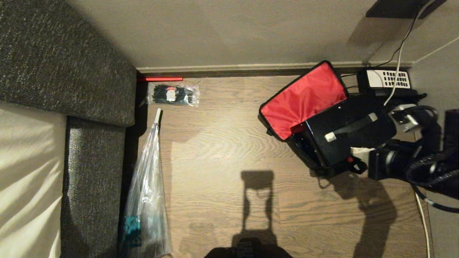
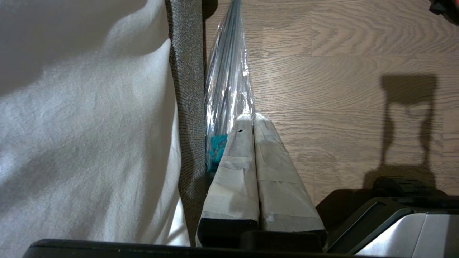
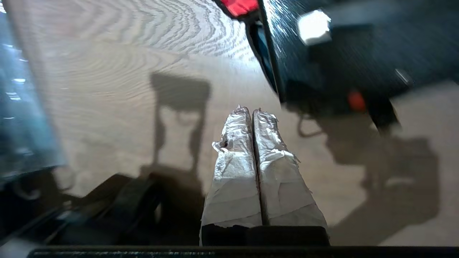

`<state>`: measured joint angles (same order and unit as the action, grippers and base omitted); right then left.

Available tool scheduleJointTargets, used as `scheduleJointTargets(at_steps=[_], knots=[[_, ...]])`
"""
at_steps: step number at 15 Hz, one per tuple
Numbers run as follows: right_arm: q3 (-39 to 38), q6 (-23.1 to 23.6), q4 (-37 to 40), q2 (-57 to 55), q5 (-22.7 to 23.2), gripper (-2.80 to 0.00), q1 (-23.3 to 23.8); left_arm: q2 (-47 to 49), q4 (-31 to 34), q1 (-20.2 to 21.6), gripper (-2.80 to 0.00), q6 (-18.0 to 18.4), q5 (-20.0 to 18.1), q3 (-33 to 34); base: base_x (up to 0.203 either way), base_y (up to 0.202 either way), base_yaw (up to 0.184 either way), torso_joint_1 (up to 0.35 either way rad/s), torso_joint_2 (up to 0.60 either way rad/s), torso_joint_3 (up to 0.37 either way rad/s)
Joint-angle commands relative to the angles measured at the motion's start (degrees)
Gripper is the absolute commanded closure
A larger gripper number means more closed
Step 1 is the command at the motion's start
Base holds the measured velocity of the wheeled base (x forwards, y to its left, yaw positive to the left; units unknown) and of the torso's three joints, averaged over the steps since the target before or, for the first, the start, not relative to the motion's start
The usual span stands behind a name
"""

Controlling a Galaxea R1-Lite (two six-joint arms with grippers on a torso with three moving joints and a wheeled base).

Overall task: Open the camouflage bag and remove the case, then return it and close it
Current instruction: Close the top of the storage box

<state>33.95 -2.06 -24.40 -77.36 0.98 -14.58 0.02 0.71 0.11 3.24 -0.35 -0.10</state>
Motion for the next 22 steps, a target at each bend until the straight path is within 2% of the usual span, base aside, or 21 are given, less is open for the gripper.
scheduleJointTargets(at_steps=[1, 4, 6, 7, 9, 11, 13, 16, 17, 19, 22], knots=[[-3.73, -1.49, 9.95, 20.58, -0.65, 0.0, 0.0, -0.11, 0.0, 0.07, 0.0, 0.01, 0.0, 0.01, 0.0, 0.0, 0.0, 0.0, 0.0, 0.0], [-6.67, -2.7, 30.89, 41.39, -2.14, 0.0, 0.41, -0.11, 0.0, 0.07, 0.0, 0.01, 0.0, 0.01, 0.0, 0.0, 0.0, 0.0, 0.0, 0.0], [-8.11, -3.43, 46.89, 49.41, -3.9, 0.0, 2.72, -0.11, 0.0, 0.07, 0.0, 0.01, 0.0, 0.01, 0.0, 0.0, 0.0, 0.0, 0.0, 0.0], [-8.39, -3.58, 49.74, 50.53, -4.63, 0.0, 3.53, -0.11, 0.0, 0.07, 0.0, 0.01, 0.0, 0.01, 0.0, 0.0, 0.0, 0.0, 0.0, 0.0], [-8.42, -2.73, 48.96, 48.85, -9.43, 0.0, 4.09, -0.11, 0.0, 0.07, 0.0, 0.03, 0.0, 0.01, 0.0, 0.0, 0.0, 0.0, 0.0, 0.0], [-8.91, 0.31, 49.57, 47.25, -13.35, 0.0, 4.2, -0.11, 0.0, 0.07, 0.0, 0.01, 0.0, 0.01, 0.0, 0.0, 0.0, 0.0, 0.0, 0.0], [-8.16, 0.34, 48.96, 45.18, -14.18, 0.0, 4.26, -0.11, 0.0, 0.07, 0.0, 0.01, 0.0, 0.01, 0.0, 0.0, 0.0, 0.0, 0.0, 0.0], [-4.47, -0.59, 47.7, 37.74, -13.17, 0.0, 4.64, -0.11, 0.0, 0.07, 0.0, 0.01, 0.0, 0.01, 0.0, 0.0, 0.0, 0.0, 0.0, 0.0], [-2.33, -1.32, 46.39, 33.66, -11.59, 0.0, 5.24, -0.11, 0.0, 0.07, 0.0, 0.01, 0.0, 0.01, 0.0, 0.0, 0.0, 0.0, 0.0, 0.0], [3.72, -3.49, 42.79, 24.04, -8.1, 0.0, 6.45, -0.11, 0.0, 0.07, 0.0, 0.01, 0.0, 0.01, 0.0, 0.0, 0.0, 0.0, 0.0, 0.0], [13.15, -7.62, 35.77, 8.49, -5.4, 0.0, 7.21, -0.11, 0.0, 0.07, 0.0, 0.01, 0.0, 0.01, 0.0, 0.0, 0.0, 0.0, 0.0, 0.0]])
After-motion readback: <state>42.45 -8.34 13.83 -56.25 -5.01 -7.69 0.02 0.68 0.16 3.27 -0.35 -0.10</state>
